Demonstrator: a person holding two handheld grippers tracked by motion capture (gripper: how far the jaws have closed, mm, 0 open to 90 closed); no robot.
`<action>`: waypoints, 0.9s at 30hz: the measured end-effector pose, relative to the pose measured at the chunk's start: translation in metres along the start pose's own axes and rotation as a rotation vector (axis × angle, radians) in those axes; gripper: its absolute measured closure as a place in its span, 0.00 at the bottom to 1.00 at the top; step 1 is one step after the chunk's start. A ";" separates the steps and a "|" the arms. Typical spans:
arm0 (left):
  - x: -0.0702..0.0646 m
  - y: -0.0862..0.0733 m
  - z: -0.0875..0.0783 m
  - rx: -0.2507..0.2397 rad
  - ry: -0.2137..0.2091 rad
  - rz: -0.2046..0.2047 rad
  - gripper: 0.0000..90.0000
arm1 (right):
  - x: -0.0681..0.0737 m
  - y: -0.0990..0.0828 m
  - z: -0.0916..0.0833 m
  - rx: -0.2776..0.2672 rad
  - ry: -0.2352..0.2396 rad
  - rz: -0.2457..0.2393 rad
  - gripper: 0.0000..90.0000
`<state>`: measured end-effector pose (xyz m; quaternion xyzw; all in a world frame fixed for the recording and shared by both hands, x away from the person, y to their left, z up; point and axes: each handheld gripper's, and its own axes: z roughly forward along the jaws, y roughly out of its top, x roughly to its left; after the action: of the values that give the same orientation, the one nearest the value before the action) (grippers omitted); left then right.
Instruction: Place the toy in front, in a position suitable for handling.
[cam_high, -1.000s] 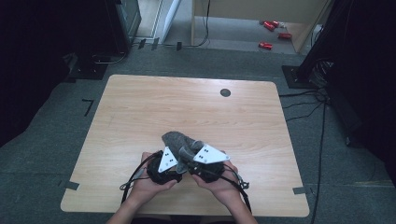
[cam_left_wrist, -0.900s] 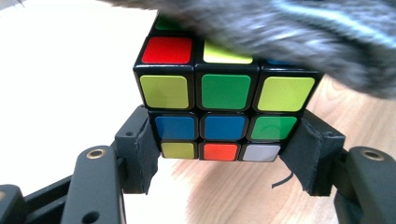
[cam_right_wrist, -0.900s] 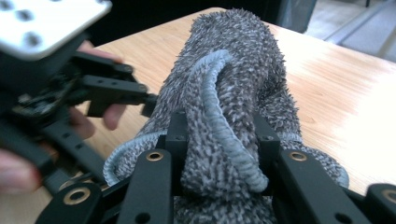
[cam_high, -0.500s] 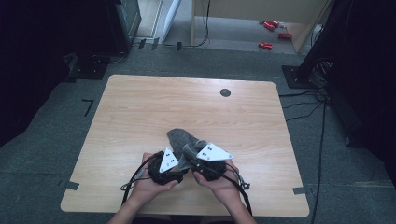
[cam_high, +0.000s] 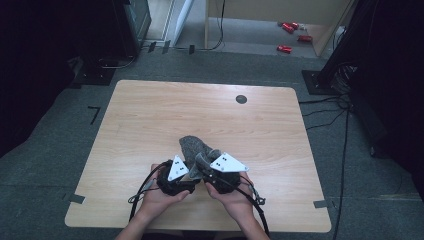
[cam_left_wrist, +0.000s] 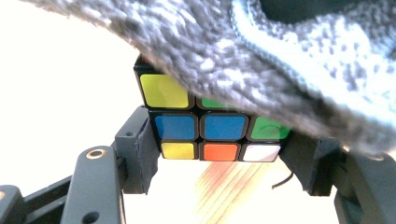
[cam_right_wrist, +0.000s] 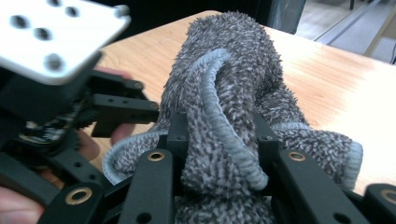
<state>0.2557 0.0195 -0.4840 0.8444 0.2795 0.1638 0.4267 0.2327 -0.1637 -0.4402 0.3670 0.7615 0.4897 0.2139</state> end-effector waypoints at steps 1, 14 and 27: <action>-0.001 0.000 0.001 0.004 0.001 0.004 0.39 | 0.005 0.000 0.001 0.001 0.003 -0.028 0.77; 0.002 -0.002 0.002 0.015 0.011 -0.010 0.39 | -0.003 0.010 0.012 0.068 0.056 -0.046 0.76; 0.006 0.000 -0.004 -0.009 0.020 -0.024 0.39 | 0.000 0.005 0.006 -0.005 0.043 -0.046 0.76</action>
<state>0.2582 0.0254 -0.4818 0.8373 0.2932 0.1685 0.4296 0.2385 -0.1590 -0.4383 0.3385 0.7729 0.4941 0.2096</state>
